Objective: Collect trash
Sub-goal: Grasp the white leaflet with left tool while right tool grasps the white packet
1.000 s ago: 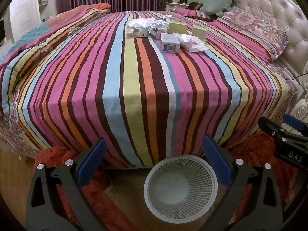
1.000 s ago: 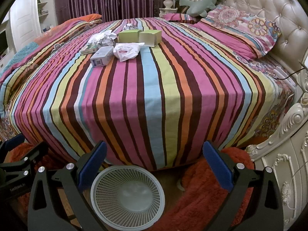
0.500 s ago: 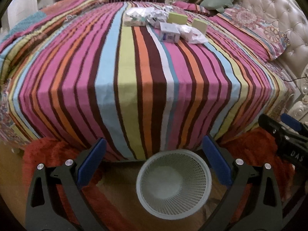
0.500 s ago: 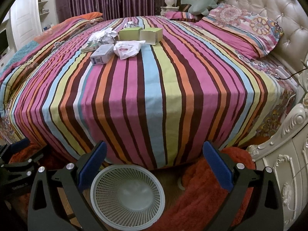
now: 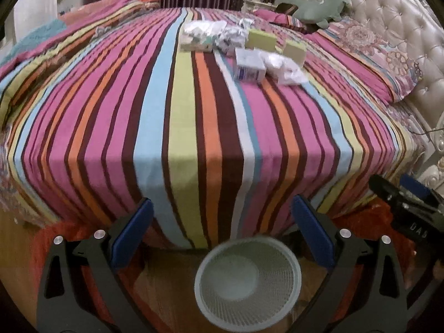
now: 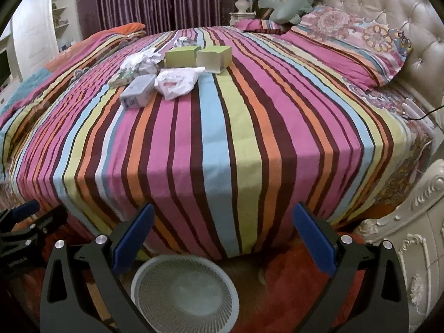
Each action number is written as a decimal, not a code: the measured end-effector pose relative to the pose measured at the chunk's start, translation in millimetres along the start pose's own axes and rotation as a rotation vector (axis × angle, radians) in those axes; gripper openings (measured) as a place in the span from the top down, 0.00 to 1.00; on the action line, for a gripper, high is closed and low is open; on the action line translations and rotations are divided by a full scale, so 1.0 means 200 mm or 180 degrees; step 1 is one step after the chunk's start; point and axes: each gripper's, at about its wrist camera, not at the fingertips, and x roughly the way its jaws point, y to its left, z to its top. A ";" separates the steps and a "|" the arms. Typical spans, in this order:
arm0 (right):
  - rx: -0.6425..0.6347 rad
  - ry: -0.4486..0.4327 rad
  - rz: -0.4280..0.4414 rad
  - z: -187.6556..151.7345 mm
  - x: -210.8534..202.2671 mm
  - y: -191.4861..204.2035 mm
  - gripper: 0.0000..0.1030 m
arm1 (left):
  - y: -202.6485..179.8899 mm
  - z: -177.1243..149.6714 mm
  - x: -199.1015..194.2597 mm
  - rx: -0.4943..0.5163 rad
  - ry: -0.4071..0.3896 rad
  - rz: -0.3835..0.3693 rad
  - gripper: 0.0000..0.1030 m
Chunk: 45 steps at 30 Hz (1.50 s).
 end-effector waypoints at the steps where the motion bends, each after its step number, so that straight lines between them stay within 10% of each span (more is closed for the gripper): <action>1: -0.0002 0.0002 0.0034 0.03 0.02 0.00 0.07 | -0.01 0.05 0.02 0.0004 -0.0038 -0.0016 0.06; 18: 0.0151 0.0038 0.0483 0.61 0.41 0.00 0.08 | -0.09 0.70 0.42 -0.0061 -0.0331 -0.0107 0.06; 45: -0.0243 0.0560 0.0598 0.91 0.85 0.26 0.08 | -0.11 0.93 0.85 0.0256 -0.0020 0.0108 0.06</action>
